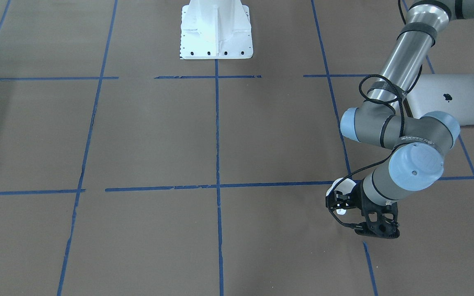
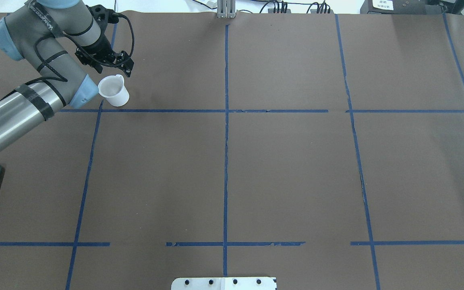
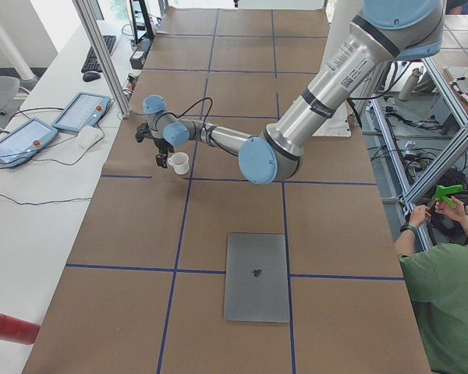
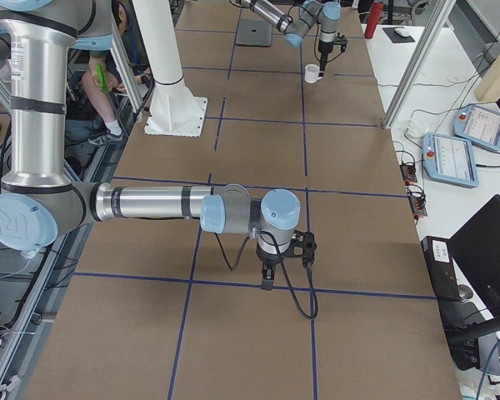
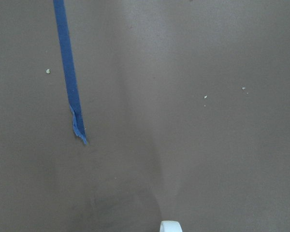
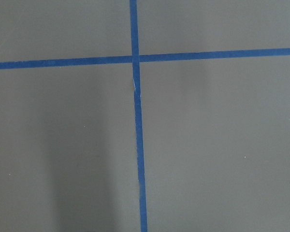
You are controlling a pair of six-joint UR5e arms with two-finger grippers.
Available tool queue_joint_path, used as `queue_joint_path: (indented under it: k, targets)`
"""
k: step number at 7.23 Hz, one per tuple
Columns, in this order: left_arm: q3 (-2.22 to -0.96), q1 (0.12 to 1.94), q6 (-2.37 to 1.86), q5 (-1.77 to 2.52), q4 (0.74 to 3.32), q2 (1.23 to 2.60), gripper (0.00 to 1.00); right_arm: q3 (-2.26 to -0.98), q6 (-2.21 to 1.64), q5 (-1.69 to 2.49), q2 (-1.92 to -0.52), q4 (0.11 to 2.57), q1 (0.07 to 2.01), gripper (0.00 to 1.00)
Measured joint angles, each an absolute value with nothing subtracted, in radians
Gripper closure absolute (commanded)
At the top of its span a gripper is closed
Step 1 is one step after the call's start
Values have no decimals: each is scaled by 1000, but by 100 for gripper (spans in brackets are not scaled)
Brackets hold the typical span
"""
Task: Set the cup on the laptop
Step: 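Close the left gripper around the white cup's rim, then lift the white cup and carry it toward the silver laptop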
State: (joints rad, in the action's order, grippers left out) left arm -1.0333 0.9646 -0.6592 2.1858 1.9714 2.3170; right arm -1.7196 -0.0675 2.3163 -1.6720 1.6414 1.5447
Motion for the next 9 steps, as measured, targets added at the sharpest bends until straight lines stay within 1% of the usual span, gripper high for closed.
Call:
queue_joint_path:
  k: [1, 2, 3, 4, 5, 9]
  targets:
    - [-1018, 957, -665, 2185, 1991, 2318, 23, -1720, -68, 2316, -1672, 1641, 1545, 0]
    - [-1005, 951, -668, 2185, 2008, 2319, 34, -1720, -67, 2316, -1672, 1641, 1545, 0]
    - [-998, 947, -669, 2184, 2017, 2319, 53, -1720, -67, 2316, -1672, 1641, 1545, 0]
    - [-995, 944, -670, 2184, 2021, 2320, 81, -1720, -67, 2316, -1672, 1641, 1545, 0]
    - [-995, 942, -670, 2184, 2022, 2322, 100, -1720, -67, 2316, -1672, 1641, 1545, 0]
    - [-1012, 967, -702, 2185, 2010, 2332, 100, -1720, -68, 2316, -1672, 1641, 1545, 0]
